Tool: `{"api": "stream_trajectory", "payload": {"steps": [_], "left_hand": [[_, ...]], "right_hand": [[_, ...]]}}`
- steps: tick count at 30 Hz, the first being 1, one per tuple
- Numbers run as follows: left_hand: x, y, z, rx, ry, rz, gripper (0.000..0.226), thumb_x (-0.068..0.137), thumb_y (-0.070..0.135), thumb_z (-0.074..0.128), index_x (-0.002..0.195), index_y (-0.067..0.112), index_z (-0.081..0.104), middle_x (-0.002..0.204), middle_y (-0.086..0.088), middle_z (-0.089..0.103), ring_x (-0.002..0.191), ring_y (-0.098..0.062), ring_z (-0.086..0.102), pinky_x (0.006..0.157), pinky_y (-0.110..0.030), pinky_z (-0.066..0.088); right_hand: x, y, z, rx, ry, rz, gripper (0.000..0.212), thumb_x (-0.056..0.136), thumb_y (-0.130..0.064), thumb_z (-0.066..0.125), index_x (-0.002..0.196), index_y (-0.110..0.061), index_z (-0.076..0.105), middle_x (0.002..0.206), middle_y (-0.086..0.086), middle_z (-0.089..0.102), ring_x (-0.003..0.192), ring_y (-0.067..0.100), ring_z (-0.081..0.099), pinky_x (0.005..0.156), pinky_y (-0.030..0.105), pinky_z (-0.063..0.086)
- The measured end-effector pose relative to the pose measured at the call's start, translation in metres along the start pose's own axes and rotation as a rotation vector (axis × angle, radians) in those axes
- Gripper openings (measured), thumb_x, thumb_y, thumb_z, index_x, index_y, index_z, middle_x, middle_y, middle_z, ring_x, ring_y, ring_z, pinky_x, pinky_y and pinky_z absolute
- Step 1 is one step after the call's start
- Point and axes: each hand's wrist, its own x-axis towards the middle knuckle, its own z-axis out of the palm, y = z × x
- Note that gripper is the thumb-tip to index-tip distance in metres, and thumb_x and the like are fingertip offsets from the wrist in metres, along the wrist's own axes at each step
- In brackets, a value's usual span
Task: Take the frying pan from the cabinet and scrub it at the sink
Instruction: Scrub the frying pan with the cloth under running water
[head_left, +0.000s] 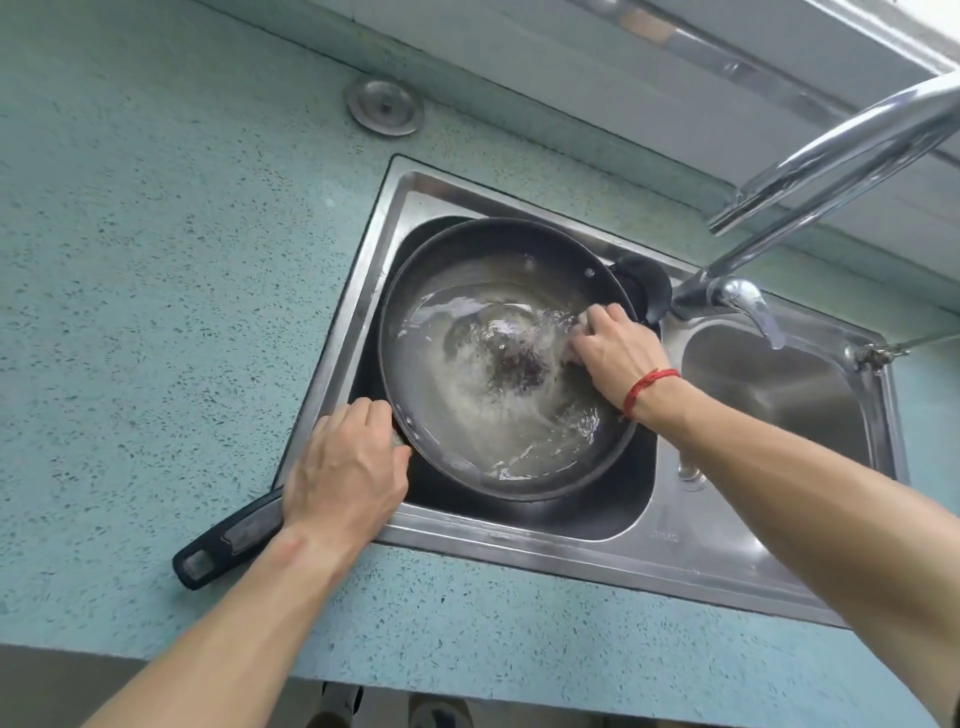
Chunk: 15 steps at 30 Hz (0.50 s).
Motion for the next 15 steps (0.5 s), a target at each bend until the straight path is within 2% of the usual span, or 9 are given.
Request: {"api": "stream_trajectory", "payload": {"steps": [3, 7, 9, 12, 14, 15], "left_hand": [[0.001, -0.001, 0.001, -0.002, -0.002, 0.009, 0.024, 0.080, 0.018, 0.072, 0.079, 0.016, 0.048, 0.071, 0.002, 0.048, 0.063, -0.017, 0.044, 0.059, -0.029, 0.037], [0.001, -0.003, 0.003, -0.012, -0.008, 0.007, 0.024, 0.082, 0.018, 0.070, 0.078, 0.017, 0.046, 0.070, 0.004, 0.045, 0.062, -0.017, 0.044, 0.060, -0.032, 0.043], [0.001, -0.002, 0.003, -0.009, -0.010, 0.007, 0.024, 0.081, 0.018, 0.071, 0.078, 0.017, 0.047, 0.070, 0.004, 0.046, 0.062, -0.017, 0.044, 0.060, -0.032, 0.044], [0.001, -0.002, 0.004, -0.008, -0.011, -0.004, 0.024, 0.080, 0.018, 0.071, 0.077, 0.018, 0.047, 0.070, 0.004, 0.047, 0.061, -0.017, 0.044, 0.059, -0.031, 0.043], [0.002, -0.003, 0.005, -0.009, -0.014, 0.001, 0.023, 0.082, 0.019, 0.069, 0.078, 0.018, 0.046, 0.071, 0.005, 0.046, 0.062, -0.016, 0.044, 0.061, -0.031, 0.044], [0.002, -0.004, 0.006, -0.010, -0.016, 0.004, 0.022, 0.083, 0.020, 0.067, 0.078, 0.019, 0.046, 0.071, 0.005, 0.045, 0.063, -0.016, 0.044, 0.062, -0.032, 0.044]], "right_hand": [[0.023, 0.004, -0.008, 0.057, 0.238, -0.083, 0.009, 0.084, -0.003, 0.067, 0.091, 0.002, 0.068, 0.098, 0.018, 0.057, 0.090, 0.036, 0.055, 0.060, 0.039, 0.052], [0.062, -0.006, -0.029, 0.096, 0.425, -0.218, 0.028, 0.098, -0.014, 0.041, 0.103, -0.001, 0.065, 0.117, 0.019, 0.057, 0.104, 0.034, 0.054, 0.080, 0.041, 0.055], [0.082, -0.013, -0.035, 0.108, 0.445, -0.276, 0.025, 0.101, -0.018, 0.043, 0.102, -0.006, 0.065, 0.114, 0.014, 0.059, 0.101, 0.031, 0.056, 0.075, 0.040, 0.056], [0.101, -0.020, -0.035, 0.096, 0.485, -0.326, 0.019, 0.098, -0.012, 0.047, 0.099, -0.007, 0.065, 0.097, 0.012, 0.060, 0.088, 0.029, 0.057, 0.063, 0.039, 0.055], [0.102, -0.020, -0.031, 0.083, 0.452, -0.326, 0.022, 0.097, -0.014, 0.048, 0.102, -0.009, 0.069, 0.100, 0.010, 0.059, 0.091, 0.029, 0.055, 0.064, 0.039, 0.055], [0.101, -0.018, -0.026, 0.071, 0.420, -0.316, 0.017, 0.095, -0.015, 0.055, 0.101, -0.010, 0.071, 0.103, 0.009, 0.058, 0.094, 0.029, 0.054, 0.066, 0.040, 0.055]]}}
